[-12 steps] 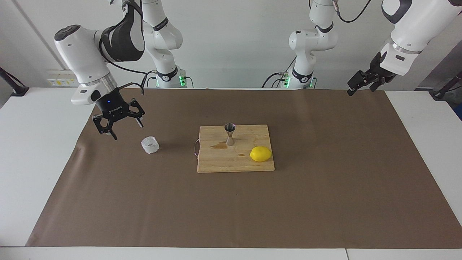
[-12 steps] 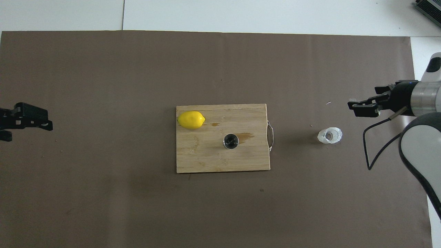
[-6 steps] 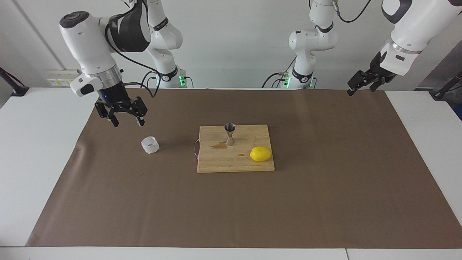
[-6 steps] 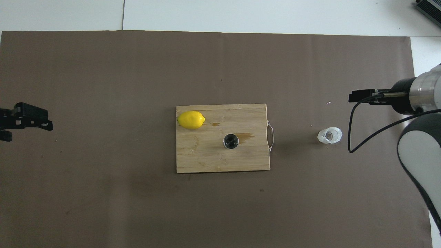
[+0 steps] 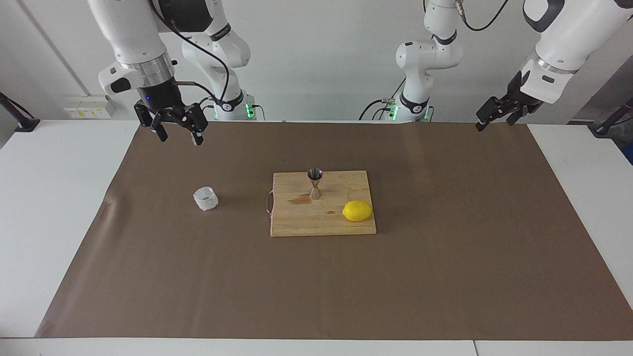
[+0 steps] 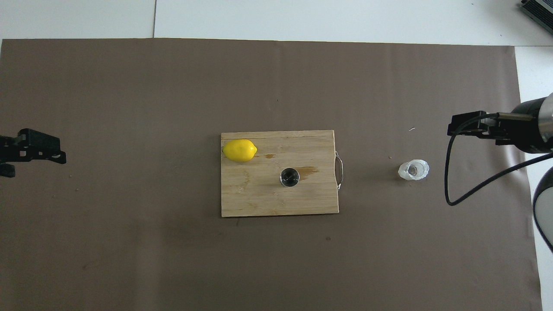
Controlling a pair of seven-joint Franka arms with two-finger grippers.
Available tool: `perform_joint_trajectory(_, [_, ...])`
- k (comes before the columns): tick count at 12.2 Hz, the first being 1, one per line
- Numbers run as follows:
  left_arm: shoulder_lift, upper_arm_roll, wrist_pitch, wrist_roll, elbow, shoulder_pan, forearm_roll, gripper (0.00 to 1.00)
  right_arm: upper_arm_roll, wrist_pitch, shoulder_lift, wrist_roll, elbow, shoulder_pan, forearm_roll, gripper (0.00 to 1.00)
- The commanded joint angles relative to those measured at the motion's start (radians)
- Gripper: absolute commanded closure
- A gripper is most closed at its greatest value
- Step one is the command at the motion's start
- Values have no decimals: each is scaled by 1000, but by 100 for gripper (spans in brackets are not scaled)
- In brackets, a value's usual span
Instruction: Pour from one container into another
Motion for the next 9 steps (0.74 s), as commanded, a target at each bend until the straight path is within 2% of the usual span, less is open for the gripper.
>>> perform_joint_trajectory(1, [-20, -9, -11, 4, -10, 14, 14, 0, 3, -32, 47, 20, 58, -19, -23, 0])
perform_joint_trajectory(9, [-20, -9, -11, 4, -10, 14, 14, 0, -6, -42, 47, -4, 71, -20, -52, 0])
